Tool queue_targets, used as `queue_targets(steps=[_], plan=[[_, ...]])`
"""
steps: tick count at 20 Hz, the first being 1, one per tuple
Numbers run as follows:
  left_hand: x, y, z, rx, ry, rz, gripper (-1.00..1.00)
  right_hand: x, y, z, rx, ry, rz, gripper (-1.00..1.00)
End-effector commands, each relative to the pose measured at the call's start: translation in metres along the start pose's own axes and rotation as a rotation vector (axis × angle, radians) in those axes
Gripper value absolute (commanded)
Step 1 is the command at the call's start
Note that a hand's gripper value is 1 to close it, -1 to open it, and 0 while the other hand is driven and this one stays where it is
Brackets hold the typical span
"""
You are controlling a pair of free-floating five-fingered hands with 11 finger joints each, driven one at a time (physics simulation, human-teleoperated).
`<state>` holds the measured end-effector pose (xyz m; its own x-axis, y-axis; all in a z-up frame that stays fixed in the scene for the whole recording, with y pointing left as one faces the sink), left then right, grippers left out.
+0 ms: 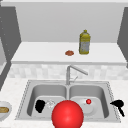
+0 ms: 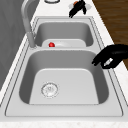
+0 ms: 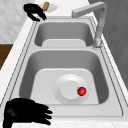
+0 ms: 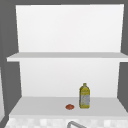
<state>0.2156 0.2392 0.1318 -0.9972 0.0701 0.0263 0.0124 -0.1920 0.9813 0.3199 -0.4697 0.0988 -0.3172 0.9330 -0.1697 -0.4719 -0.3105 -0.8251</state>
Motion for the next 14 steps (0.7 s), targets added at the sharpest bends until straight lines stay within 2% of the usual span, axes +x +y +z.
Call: queue_targets(steps=[1, 14], plan=[[0.0, 0.0, 0.0, 0.0, 0.0, 0.0, 0.0, -0.005, -0.004, 0.004, 0.0, 0.005, -0.003, -1.0], [0.0, 0.0, 0.0, 0.0, 0.0, 0.0, 0.0, -0.028, -0.041, 0.037, 0.007, -0.029, -0.027, -1.0]])
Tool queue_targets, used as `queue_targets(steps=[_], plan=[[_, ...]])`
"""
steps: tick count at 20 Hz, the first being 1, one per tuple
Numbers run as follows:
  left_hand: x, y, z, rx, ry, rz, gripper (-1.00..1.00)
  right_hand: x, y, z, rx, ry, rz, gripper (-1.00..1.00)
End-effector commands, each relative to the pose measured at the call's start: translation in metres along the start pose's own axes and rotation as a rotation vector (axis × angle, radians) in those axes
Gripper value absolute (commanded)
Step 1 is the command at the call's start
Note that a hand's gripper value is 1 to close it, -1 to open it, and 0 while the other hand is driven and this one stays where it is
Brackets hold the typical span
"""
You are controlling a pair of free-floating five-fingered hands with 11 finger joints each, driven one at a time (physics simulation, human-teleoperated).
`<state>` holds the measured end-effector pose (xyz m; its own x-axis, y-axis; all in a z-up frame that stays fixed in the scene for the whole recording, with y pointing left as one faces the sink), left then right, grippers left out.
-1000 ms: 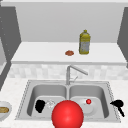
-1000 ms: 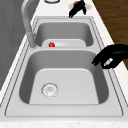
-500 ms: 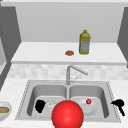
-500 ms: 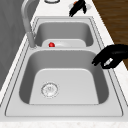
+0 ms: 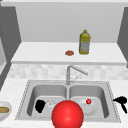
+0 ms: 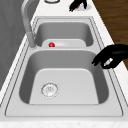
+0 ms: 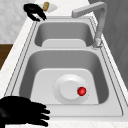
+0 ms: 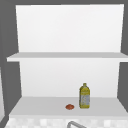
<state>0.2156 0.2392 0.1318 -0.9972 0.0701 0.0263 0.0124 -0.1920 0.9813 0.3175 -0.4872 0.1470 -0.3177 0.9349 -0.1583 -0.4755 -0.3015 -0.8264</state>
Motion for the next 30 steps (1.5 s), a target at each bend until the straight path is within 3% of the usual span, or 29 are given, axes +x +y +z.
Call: queue_targets(steps=[1, 18, 23, 26, 30], plan=[[0.0, 0.0, 0.0, 0.0, 0.0, 0.0, 0.0, -0.005, -0.01, 0.008, 0.006, -0.026, -0.015, -1.0], [0.0, 0.0, 0.0, 0.0, 0.0, 0.0, 0.0, -0.002, -0.03, 0.007, 0.004, 0.001, 0.02, -1.0], [0.0, 0.0, 0.0, 0.0, 0.0, 0.0, 0.0, 0.014, -0.043, 0.009, 0.009, 0.001, 0.022, -1.0], [0.0, 0.0, 0.0, 0.0, 0.0, 0.0, 0.0, 0.032, -0.056, 0.006, 0.047, 0.002, 0.014, -1.0], [0.0, 0.0, 0.0, 0.0, 0.0, 0.0, 0.0, 0.048, -0.074, 0.01, 0.086, -0.024, -0.026, -1.0]])
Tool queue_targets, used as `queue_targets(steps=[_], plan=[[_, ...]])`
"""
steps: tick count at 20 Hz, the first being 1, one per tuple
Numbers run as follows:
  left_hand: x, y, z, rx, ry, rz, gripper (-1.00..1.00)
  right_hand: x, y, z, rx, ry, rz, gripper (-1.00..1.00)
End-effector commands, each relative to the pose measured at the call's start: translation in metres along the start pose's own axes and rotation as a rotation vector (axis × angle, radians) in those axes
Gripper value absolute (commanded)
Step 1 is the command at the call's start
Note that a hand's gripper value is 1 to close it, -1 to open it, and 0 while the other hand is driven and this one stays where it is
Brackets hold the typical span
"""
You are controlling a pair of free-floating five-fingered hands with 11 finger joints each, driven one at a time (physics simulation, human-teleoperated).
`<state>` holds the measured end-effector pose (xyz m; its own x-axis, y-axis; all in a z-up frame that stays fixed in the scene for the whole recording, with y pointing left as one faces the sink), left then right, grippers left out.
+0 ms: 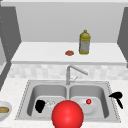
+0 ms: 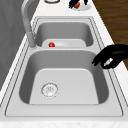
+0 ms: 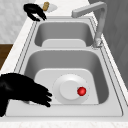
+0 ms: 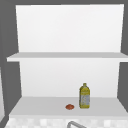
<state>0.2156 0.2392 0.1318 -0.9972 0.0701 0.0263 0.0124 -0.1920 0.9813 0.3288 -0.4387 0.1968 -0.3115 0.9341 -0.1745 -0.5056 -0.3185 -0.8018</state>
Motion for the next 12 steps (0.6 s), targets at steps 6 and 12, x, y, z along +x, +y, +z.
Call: queue_targets(steps=[6, 12], plan=[[0.0, 0.0, 0.0, 0.0, 0.0, 0.0, 0.0, 0.05, -0.036, 0.0, 0.099, -0.058, -0.071, -1.0], [0.0, 0.0, 0.0, 0.0, 0.0, 0.0, 0.0, 0.086, -0.057, -0.004, 0.124, -0.07, -0.097, -1.0]])
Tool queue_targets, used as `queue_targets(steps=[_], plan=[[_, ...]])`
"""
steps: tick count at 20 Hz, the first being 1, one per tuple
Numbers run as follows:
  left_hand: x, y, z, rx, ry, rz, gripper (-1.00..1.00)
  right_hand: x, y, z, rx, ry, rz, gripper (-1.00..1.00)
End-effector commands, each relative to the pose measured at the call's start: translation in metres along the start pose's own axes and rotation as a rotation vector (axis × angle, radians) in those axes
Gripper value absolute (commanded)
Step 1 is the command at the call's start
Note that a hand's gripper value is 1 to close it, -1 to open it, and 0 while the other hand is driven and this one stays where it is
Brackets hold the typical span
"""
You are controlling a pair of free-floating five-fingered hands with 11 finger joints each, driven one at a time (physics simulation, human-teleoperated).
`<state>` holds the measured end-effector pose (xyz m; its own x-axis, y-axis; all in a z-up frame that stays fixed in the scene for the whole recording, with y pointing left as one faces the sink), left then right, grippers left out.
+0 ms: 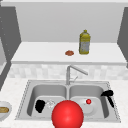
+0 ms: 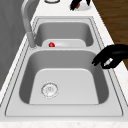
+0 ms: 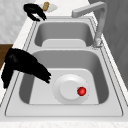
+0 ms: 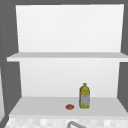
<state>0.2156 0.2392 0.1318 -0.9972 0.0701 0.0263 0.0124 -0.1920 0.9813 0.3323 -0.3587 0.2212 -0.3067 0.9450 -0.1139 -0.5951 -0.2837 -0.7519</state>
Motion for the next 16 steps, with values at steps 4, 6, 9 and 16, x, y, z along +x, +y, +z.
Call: queue_targets(steps=[4, 6, 9, 16], plan=[[0.0, 0.0, 0.0, 0.0, 0.0, 0.0, 0.0, 0.031, -0.017, -0.012, 0.021, -0.028, -0.088, -1.0], [0.0, 0.0, 0.0, 0.0, 0.0, 0.0, 0.0, 0.035, -0.019, -0.016, 0.008, -0.024, -0.123, -1.0], [0.0, 0.0, 0.0, 0.0, 0.0, 0.0, 0.0, 0.042, -0.017, -0.026, -0.011, -0.02, -0.159, -1.0], [0.0, 0.0, 0.0, 0.0, 0.0, 0.0, 0.0, 0.055, -0.008, -0.058, -0.011, 0.004, -0.171, -1.0]])
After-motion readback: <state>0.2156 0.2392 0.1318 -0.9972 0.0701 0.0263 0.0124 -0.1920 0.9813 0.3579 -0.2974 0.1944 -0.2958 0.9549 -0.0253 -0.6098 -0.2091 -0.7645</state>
